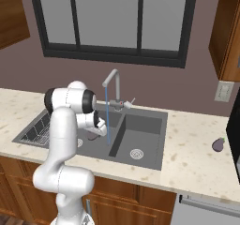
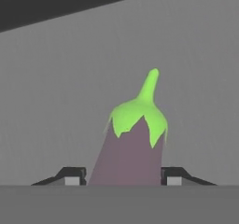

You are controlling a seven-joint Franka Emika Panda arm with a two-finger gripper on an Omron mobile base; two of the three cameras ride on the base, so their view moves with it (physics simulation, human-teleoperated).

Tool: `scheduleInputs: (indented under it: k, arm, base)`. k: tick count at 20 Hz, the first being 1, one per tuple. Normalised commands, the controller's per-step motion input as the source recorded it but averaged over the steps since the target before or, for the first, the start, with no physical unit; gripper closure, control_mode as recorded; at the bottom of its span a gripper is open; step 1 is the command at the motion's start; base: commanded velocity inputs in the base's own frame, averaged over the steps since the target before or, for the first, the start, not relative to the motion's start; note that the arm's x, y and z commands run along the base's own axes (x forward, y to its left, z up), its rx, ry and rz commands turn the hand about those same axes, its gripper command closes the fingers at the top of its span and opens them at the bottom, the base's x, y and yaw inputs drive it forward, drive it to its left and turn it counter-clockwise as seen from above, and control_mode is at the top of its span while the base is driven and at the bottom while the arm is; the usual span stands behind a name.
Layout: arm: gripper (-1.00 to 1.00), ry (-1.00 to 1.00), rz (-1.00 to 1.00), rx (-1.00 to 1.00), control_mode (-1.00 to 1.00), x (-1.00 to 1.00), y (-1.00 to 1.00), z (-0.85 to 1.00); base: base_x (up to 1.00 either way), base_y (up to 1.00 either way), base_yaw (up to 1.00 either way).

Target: Turn on the sink faucet. Then move the eggplant from the counter to the sink. Turn off the sink. Move the vegetable from the sink to the pot next to the stove. Finally move the pot to the rear right burner.

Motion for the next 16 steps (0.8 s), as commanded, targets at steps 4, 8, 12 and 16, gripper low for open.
scheduleInputs:
  k: [4, 8, 12, 16]
  arm:
    - [-1.0, 0.02, 0.0, 0.0, -1.0, 0.01, 0.0, 0.0]
    - [-1.0, 0.0, 0.0, 0.0, -1.0, 0.0, -0.01, 0.21]
    - [-1.0, 0.0, 0.0, 0.0, -1.0, -0.1, 0.0, 0.47]
    - [-1.0, 0.0, 0.0, -0.01, -1.0, -0.19, 0.0, 0.69]
  base:
    - [0.0, 0.0, 0.0]
    - [0.0, 0.0, 0.0]
    - [0.0, 0.0, 0.0]
    - [0.0, 0.0, 0.0]
